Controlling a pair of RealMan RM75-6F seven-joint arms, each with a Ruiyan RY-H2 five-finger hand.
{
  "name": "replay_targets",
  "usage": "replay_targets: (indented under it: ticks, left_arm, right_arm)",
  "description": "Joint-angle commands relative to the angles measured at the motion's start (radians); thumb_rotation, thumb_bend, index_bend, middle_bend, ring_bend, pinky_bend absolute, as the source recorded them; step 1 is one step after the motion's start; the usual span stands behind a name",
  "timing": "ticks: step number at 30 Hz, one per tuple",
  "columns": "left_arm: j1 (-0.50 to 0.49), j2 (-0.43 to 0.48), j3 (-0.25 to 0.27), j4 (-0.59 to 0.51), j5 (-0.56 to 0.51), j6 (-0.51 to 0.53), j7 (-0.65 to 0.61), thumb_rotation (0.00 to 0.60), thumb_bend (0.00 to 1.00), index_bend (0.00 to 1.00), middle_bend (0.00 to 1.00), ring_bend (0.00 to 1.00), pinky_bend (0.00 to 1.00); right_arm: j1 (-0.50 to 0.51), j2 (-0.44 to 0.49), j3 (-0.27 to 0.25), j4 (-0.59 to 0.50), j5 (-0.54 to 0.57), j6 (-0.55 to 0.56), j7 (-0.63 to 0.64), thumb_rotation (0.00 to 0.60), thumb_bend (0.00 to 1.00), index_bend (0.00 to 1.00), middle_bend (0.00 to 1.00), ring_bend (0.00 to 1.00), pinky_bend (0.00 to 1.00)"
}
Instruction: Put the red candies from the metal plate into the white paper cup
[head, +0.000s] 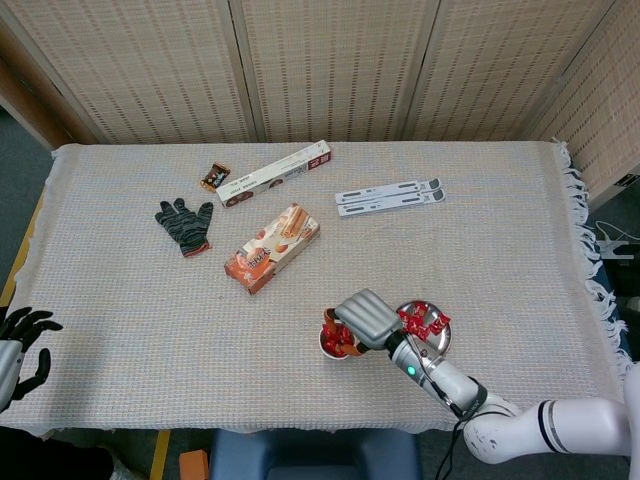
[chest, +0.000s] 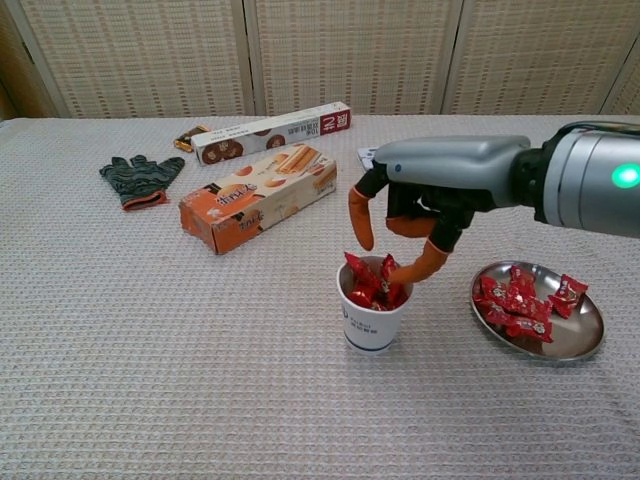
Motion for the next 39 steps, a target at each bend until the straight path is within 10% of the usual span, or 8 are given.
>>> replay_targets:
  ticks: [1,13,39]
  left_arm:
    - [-0.001,0.0,0.0,0.0,0.001,-0.001,0.001,0.6,0.62,0.31,0.18,0.1,0.3]
    - [-0.003,-0.002,0.002,-0.003,0.004,-0.006,0.009,0.6,0.62,0.31,0.18,0.1,0.3]
    - [-0.003,-0.001,-0.003,-0.006,-0.007,-0.008,0.009,0.6,0.62,0.31,0.18,0.1,0.3]
  right_arm:
    - [-0.01,0.007,0.005,-0.007,-0.013,0.012,0.005,0.6,0.13,0.49,0.92,0.82,1.0]
    - [-0.119,0.017,-0.036,0.034,-0.008,0.181,-0.122,0.6,0.13,0.49,0.92,0.82,1.0]
    - [-0.146,-0.002,-0.118,0.091,0.192,0.068,-0.281,0.6,0.09,0.48,0.92,0.82,1.0]
